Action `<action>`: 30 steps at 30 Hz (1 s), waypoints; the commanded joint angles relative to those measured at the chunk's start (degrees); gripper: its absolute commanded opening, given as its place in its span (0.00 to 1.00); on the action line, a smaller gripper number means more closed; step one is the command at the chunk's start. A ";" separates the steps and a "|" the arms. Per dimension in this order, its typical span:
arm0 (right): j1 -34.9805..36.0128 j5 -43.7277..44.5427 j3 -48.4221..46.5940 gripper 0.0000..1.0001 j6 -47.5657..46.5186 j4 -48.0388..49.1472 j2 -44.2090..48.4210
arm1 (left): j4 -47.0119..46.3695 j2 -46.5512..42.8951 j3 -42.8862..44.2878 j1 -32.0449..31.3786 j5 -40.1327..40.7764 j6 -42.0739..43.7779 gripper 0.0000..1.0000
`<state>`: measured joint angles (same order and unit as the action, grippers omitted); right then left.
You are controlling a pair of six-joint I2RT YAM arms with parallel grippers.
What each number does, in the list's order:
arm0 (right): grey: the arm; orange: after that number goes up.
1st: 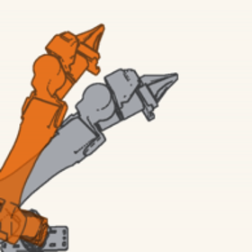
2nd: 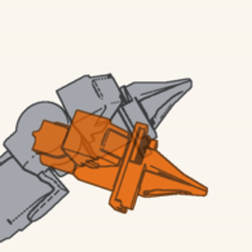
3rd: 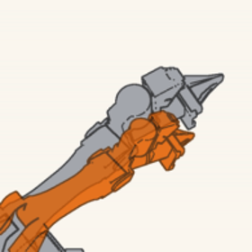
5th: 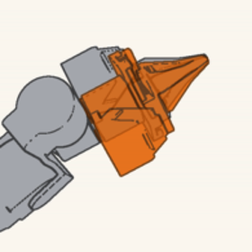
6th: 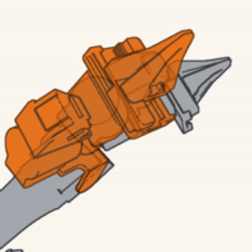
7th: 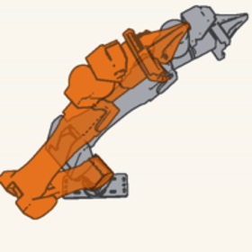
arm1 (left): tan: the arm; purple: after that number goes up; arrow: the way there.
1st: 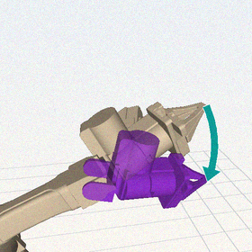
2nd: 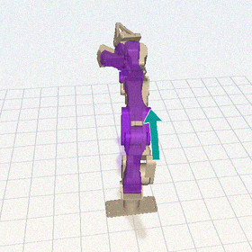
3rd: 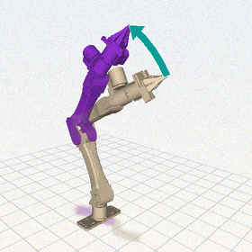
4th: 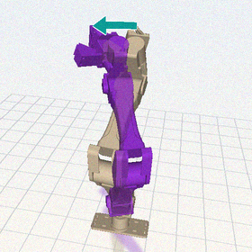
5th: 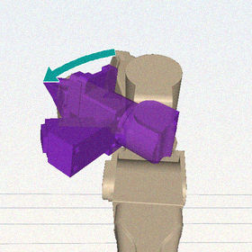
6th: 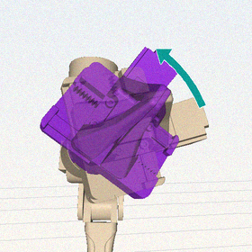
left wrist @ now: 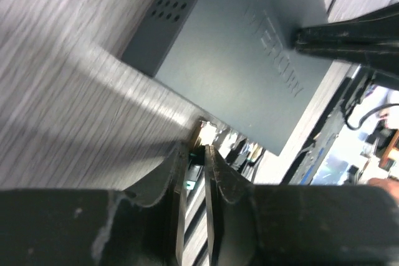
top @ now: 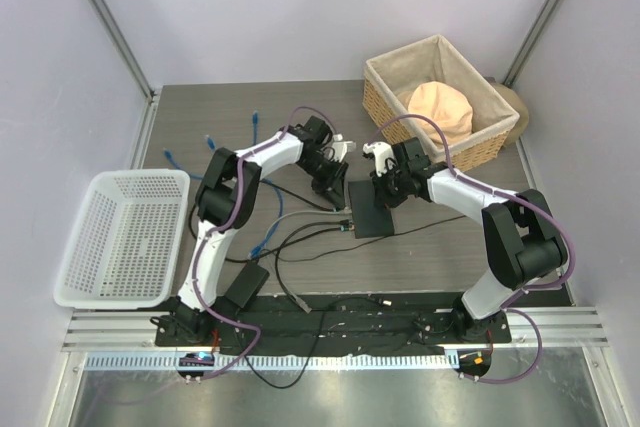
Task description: Pull the plug from the switch port
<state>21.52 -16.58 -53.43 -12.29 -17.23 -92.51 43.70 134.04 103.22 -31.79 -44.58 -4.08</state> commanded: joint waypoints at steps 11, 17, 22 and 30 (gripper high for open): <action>-0.34 2.43 1.84 0.01 -1.24 -2.54 -0.92 | 6.30 1.84 9.88 2.69 15.48 10.04 0.00; -0.34 2.69 2.80 0.01 -1.59 -2.10 -0.48 | 7.89 0.45 20.44 9.99 18.38 11.10 0.00; -0.42 2.60 2.98 0.01 -1.59 -1.49 -0.92 | 7.45 -5.88 17.90 14.03 16.55 16.89 0.45; -0.42 2.34 0.17 0.01 -1.42 -0.17 -3.82 | 2.44 -15.21 2.43 12.90 24.17 36.22 0.65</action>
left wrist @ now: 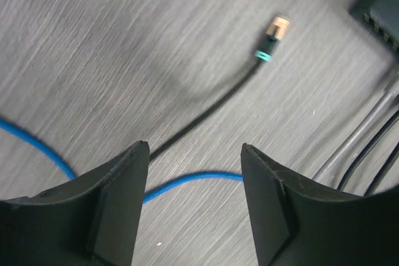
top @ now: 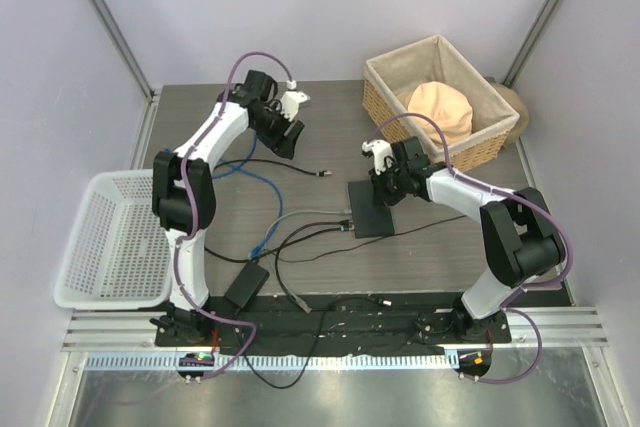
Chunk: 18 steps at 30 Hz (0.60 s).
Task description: Pull the plug from the switch port
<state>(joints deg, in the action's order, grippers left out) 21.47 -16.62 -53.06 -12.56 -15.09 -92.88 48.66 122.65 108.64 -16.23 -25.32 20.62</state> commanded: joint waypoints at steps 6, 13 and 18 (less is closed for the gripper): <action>-0.38 2.30 -1.61 0.01 -1.07 -2.22 -4.85 | -9.20 -3.04 -8.18 -4.42 10.90 19.87 0.68; -0.38 2.56 -1.00 0.01 -1.42 -2.31 -4.15 | 5.13 2.42 -0.79 -4.95 7.38 28.41 0.67; -0.38 2.74 -0.29 0.01 -1.50 -2.31 -3.36 | 5.64 5.22 -0.81 -5.92 10.99 30.71 0.64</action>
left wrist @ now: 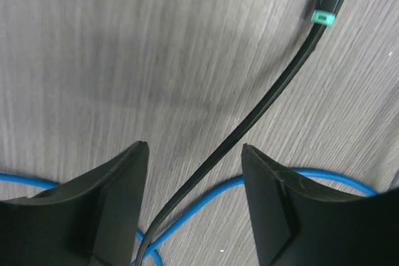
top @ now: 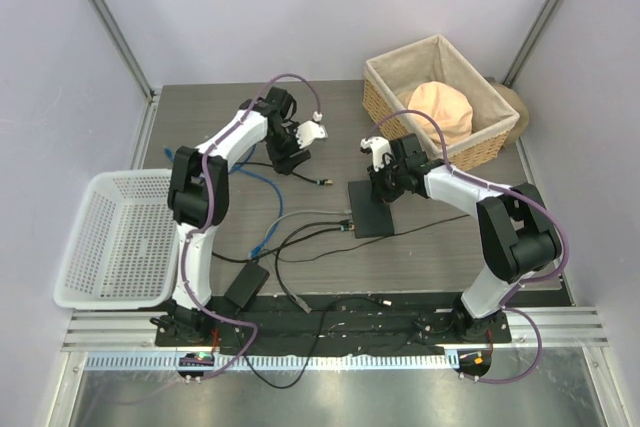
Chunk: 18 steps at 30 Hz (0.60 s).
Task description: Pull the plug from the switch port
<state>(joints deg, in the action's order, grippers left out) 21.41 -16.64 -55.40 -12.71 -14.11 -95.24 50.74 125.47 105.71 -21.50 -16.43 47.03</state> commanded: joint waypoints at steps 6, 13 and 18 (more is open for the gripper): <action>-0.32 3.55 2.14 0.01 -1.62 -3.65 -0.03 | 4.99 7.77 7.22 -0.39 5.35 1.32 0.13; -0.40 3.72 3.28 0.01 -1.71 -3.56 1.11 | -1.51 7.51 13.64 3.39 11.49 -1.94 0.00; -0.49 3.81 4.07 0.01 -1.79 -3.12 2.08 | -14.42 5.40 14.87 6.02 23.34 4.90 0.00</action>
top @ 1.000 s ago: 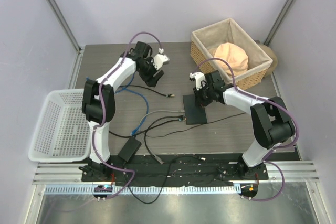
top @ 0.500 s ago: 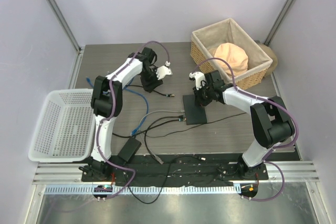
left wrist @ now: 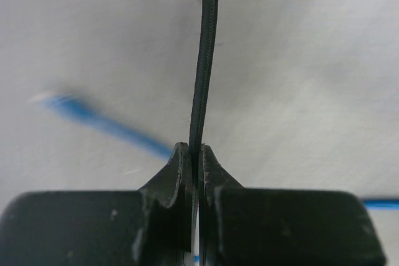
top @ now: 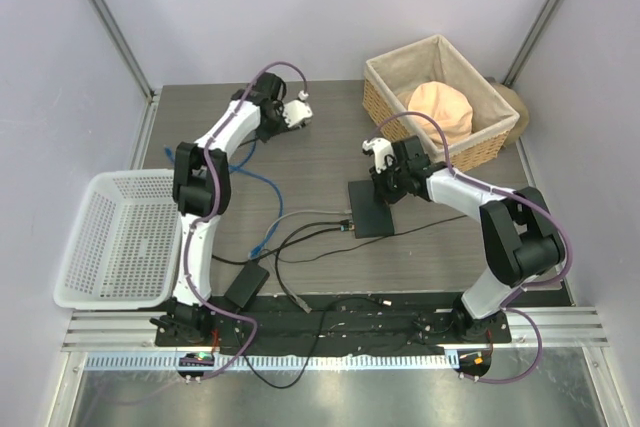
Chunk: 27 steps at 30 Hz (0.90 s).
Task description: Pull the plug from the switch port
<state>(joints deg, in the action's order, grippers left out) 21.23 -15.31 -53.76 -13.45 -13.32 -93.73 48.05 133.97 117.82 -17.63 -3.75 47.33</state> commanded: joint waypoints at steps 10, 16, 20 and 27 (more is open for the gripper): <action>-0.75 2.48 4.10 0.01 -1.14 -3.20 1.89 | -26.78 6.47 14.89 5.50 32.91 8.31 0.25; -1.02 2.48 4.63 0.01 -1.14 -3.11 2.33 | -22.48 5.25 13.23 5.41 31.70 1.03 0.56; -1.11 2.65 4.45 0.01 -1.05 -3.29 2.24 | -20.63 -3.16 9.72 4.45 24.35 -6.69 0.64; -1.19 2.65 3.40 0.01 -1.22 -3.82 1.27 | -8.60 -16.53 2.08 1.28 -11.50 -19.38 0.73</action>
<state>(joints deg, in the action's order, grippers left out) 20.45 -15.11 -51.00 -13.63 -12.38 -91.37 33.32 130.69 122.23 -14.04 11.42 37.58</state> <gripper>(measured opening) 0.033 0.715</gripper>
